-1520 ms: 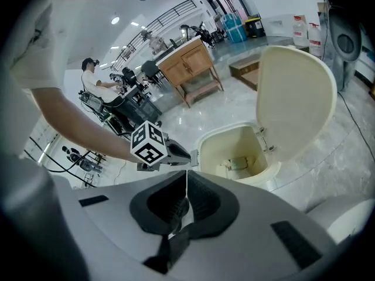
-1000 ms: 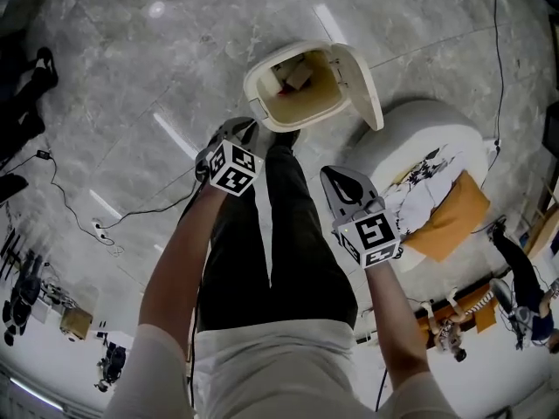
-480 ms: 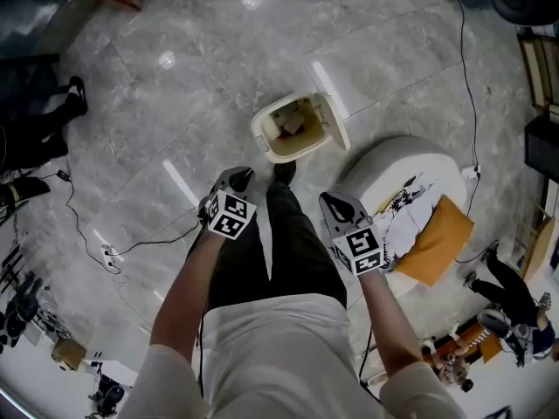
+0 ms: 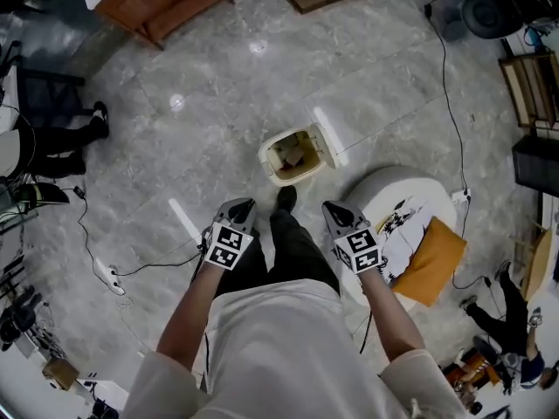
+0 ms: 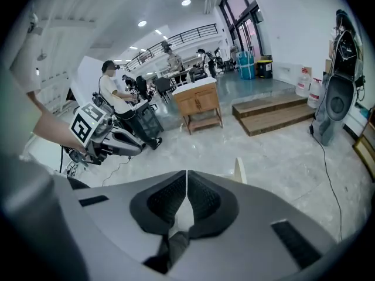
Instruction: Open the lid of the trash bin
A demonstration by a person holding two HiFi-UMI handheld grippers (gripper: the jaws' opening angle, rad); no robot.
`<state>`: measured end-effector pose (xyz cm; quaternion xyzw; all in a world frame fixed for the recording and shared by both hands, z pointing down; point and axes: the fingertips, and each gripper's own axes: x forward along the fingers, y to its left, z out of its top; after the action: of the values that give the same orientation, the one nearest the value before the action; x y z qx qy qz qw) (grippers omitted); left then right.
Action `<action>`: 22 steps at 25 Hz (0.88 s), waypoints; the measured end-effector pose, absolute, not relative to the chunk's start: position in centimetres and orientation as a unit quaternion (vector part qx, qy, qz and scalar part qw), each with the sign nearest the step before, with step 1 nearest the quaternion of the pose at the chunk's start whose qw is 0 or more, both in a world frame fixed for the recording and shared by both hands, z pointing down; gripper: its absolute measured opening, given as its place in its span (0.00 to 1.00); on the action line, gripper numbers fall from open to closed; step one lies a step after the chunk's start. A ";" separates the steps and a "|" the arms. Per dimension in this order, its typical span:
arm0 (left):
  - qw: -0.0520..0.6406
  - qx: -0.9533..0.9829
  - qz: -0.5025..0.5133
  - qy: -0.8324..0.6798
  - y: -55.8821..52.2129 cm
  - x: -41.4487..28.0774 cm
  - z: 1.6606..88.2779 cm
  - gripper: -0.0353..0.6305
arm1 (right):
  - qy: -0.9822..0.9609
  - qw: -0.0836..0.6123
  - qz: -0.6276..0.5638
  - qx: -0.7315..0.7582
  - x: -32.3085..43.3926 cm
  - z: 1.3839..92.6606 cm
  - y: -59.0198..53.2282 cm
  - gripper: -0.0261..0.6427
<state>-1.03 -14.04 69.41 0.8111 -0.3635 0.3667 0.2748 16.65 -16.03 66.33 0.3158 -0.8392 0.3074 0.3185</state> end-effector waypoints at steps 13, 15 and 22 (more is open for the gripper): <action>0.243 0.842 0.317 -0.362 -8.2 -5.9 58.2 0.08 | -0.840 0.302 0.291 0.344 14.5 59.6 -11.2 0.08; 0.237 0.846 0.308 -0.364 -7.6 -7.0 57.2 0.08 | -0.837 0.297 0.289 0.357 13.9 58.9 -10.3 0.08; 0.218 0.857 0.285 -0.369 -4.6 -10.4 54.6 0.08 | -0.833 0.290 0.274 0.383 11.4 56.3 -6.4 0.08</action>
<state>-10.43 -4.60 54.64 0.8574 -0.3688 0.2852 0.2180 11.41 -6.35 56.29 0.3834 -0.8330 0.2740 0.2900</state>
